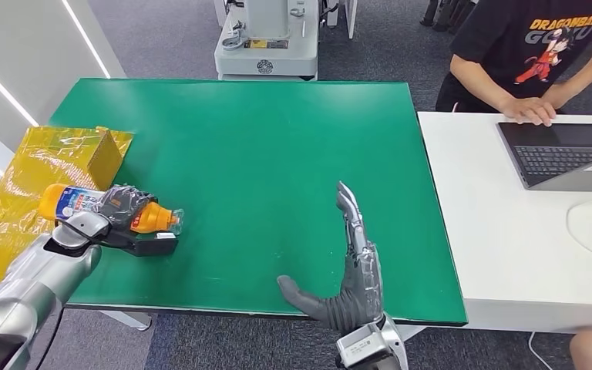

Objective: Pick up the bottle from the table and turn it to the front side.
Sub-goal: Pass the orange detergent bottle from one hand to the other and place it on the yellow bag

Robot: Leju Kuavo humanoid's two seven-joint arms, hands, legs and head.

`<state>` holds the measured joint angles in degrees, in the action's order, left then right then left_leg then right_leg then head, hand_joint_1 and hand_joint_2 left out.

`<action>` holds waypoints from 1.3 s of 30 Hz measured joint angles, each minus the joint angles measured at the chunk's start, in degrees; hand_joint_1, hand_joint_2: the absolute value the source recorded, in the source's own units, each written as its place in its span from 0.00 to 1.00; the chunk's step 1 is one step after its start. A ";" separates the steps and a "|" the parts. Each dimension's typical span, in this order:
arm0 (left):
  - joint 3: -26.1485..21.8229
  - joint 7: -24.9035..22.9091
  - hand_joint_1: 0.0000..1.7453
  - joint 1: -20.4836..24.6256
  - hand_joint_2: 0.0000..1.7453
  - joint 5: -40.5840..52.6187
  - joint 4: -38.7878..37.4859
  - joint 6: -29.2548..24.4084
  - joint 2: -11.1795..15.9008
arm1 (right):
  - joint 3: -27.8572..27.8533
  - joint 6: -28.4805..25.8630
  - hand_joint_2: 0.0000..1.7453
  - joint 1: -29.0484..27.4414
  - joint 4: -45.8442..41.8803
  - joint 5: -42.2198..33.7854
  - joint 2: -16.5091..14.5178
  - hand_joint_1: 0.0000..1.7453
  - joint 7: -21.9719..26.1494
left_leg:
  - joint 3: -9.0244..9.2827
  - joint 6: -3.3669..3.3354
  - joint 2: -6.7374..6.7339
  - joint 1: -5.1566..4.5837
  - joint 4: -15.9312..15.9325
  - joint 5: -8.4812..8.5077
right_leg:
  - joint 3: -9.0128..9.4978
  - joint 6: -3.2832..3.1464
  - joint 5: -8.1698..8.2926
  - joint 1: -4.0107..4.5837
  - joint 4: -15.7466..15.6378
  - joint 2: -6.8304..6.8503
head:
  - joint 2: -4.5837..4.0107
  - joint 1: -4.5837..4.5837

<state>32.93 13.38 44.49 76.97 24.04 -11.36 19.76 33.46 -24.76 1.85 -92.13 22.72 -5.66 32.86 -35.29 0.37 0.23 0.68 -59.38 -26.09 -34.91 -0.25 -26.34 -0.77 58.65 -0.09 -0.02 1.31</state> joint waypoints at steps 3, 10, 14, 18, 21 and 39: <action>-0.54 -2.21 0.00 0.05 1.00 -1.12 -0.79 0.36 -1.04 | 0.00 -0.46 1.00 -0.04 0.00 -0.02 -0.02 0.00 -0.20 | -0.01 0.01 -0.05 0.00 0.00 -0.01 | -0.02 0.00 0.01 0.00 0.00 -0.08 | -0.01 -0.01; -1.84 -3.80 0.00 -0.14 1.00 -1.37 -2.04 -0.37 -0.83 | -0.01 0.36 1.00 0.02 0.28 -0.60 -0.02 0.00 -0.44 | 0.01 0.02 -0.05 0.02 0.06 -0.02 | -0.04 -0.04 -0.03 0.01 0.00 -0.09 | 0.00 0.01; -2.34 -3.94 0.00 -0.38 1.00 -1.21 -2.28 -0.55 -0.78 | -0.02 0.37 1.00 0.07 0.75 -1.00 -0.03 0.00 -0.22 | 0.03 0.03 -0.04 0.01 0.09 -0.02 | -0.03 -0.07 -0.05 0.01 0.02 -0.08 | 0.00 0.01; -2.55 -5.13 0.00 -0.39 1.00 -0.81 -2.32 -0.57 -0.79 | -0.02 0.16 1.00 0.07 1.02 -1.05 -0.09 0.00 -0.12 | 0.05 0.03 -0.05 0.01 0.09 -0.02 | -0.01 -0.07 -0.04 0.01 0.02 -0.08 | 0.00 0.01; -3.15 -5.93 0.00 -0.57 1.00 -0.76 -2.35 -1.53 -0.67 | -0.02 0.13 1.00 0.06 1.14 -0.64 -0.11 0.00 -0.14 | 0.06 0.03 -0.05 0.01 0.09 -0.02 | -0.01 -0.07 -0.04 0.01 0.02 -0.08 | 0.00 0.01; -9.10 -4.84 0.00 -2.20 1.00 0.87 -2.18 -7.90 5.43 | -0.09 2.26 1.00 -0.32 1.10 0.52 -0.13 0.00 -1.24 | 0.06 0.03 -0.21 0.03 0.09 -0.02 | -0.09 -0.10 -0.06 0.04 0.02 -0.20 | 0.00 0.01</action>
<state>23.83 8.53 42.29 77.84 21.85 -19.26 25.19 33.37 -22.50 1.53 -91.03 23.24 -5.79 31.62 -35.23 0.40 0.02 0.71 -59.29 -26.12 -35.00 -0.35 -26.40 -0.74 58.68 -0.29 -0.02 1.31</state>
